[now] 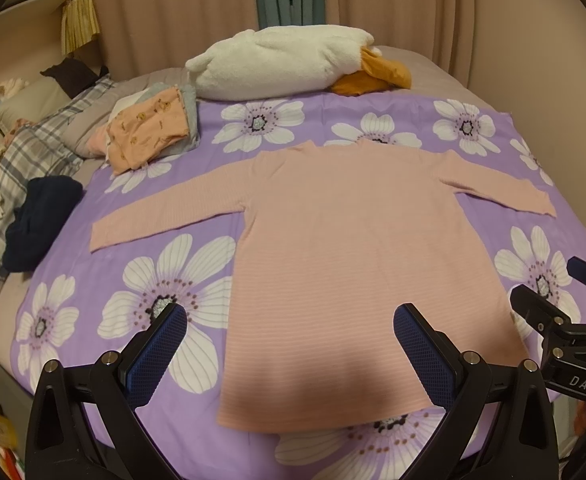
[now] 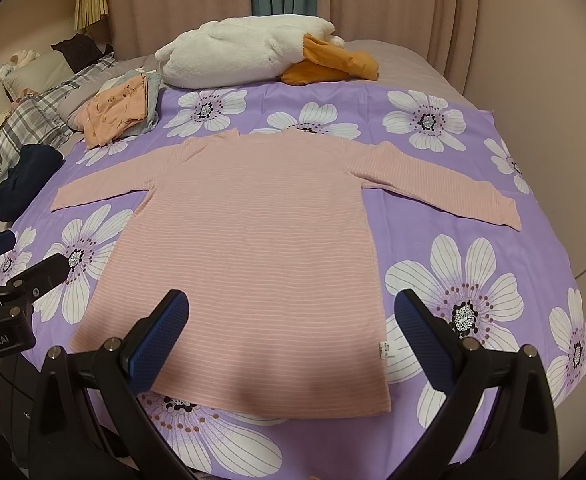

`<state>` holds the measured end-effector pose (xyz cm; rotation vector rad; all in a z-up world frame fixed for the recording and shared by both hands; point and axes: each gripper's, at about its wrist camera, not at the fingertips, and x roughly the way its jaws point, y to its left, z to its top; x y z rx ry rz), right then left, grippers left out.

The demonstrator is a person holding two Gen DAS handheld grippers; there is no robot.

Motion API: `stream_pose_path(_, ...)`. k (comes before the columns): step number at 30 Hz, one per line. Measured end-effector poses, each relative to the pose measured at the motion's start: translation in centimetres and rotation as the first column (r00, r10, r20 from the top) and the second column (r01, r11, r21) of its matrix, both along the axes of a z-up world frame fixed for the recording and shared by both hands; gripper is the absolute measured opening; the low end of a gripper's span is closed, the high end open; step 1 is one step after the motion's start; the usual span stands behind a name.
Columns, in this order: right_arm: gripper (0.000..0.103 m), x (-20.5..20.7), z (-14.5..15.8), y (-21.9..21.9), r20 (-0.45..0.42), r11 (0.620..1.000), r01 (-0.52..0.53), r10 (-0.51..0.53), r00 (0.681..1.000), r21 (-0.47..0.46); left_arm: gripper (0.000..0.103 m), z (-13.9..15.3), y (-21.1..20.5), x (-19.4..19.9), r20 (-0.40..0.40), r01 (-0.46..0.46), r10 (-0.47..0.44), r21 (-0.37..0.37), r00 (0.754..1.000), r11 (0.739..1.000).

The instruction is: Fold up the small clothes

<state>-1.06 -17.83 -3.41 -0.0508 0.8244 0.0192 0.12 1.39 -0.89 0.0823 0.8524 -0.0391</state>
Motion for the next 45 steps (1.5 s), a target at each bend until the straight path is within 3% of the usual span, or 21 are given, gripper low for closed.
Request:
stream_pose_path(12, 0.103, 0.0, -0.1, 0.1, 0.004, 1.000, 0.002, -0.002, 1.000, 0.005, 0.102, -0.4, -0.5, -0.1, 0.001, -0.002, 0.002, 0.003, 1.000, 1.000)
stream_pose_path(19, 0.103, 0.0, -0.6, -1.3, 0.014, 0.998, 0.021, -0.022, 1.000, 0.058, 0.102, -1.3, -0.6, 0.2, -0.019, 0.007, -0.007, -0.018, 1.000, 1.000)
stream_pose_path(24, 0.103, 0.9, -1.5, -3.5, -0.048, 0.976, 0.053, -0.043, 0.998, 0.210, 0.102, -2.2, 0.3, 1.2, -0.063, 0.018, -0.028, -0.161, 0.998, 0.987)
stream_pose_path(25, 0.103, 1.2, -1.8, -3.9, -0.083, 0.974, 0.068, -0.051, 0.995, 0.214, 0.102, -2.3, 0.4, 1.4, -0.082, 0.013, -0.032, -0.219, 0.996, 0.976)
stream_pose_path(28, 0.103, 2.1, -3.3, -6.4, -0.147, 0.956, 0.146, -0.111, 0.983, 0.256, 0.102, -3.1, 0.5, 2.6, -0.074, 0.017, -0.039, -0.276, 0.996, 0.961)
stream_pose_path(31, 0.103, 3.3, -4.8, -10.1, -0.137, 0.917, 0.233, -0.198, 0.970, 0.325, 0.102, -3.8, 0.2, 4.4, -0.072, 0.025, -0.049, -0.299, 0.996, 0.954)
stream_pose_path(33, 0.103, 4.2, -5.6, -12.5, -0.117, 0.895, 0.278, -0.253, 0.960, 0.350, 0.102, -4.6, 0.5, 5.4, -0.107, 0.015, -0.047, -0.278, 0.993, 0.961)
stream_pose_path(38, 0.103, 7.4, -8.1, -20.0, -0.124, 0.808, 0.426, -0.414, 0.902, 0.407, 0.102, -6.1, 1.2, 8.4, -0.166, -0.024, -0.021, -0.269, 0.986, 0.963)
stream_pose_path(45, 0.102, 10.9, -9.4, -28.3, -0.111, 0.676, 0.497, -0.529, 0.841, 0.544, 0.102, -6.9, 0.9, 12.0, -0.161, -0.059, 0.014, -0.275, 0.987, 0.960)
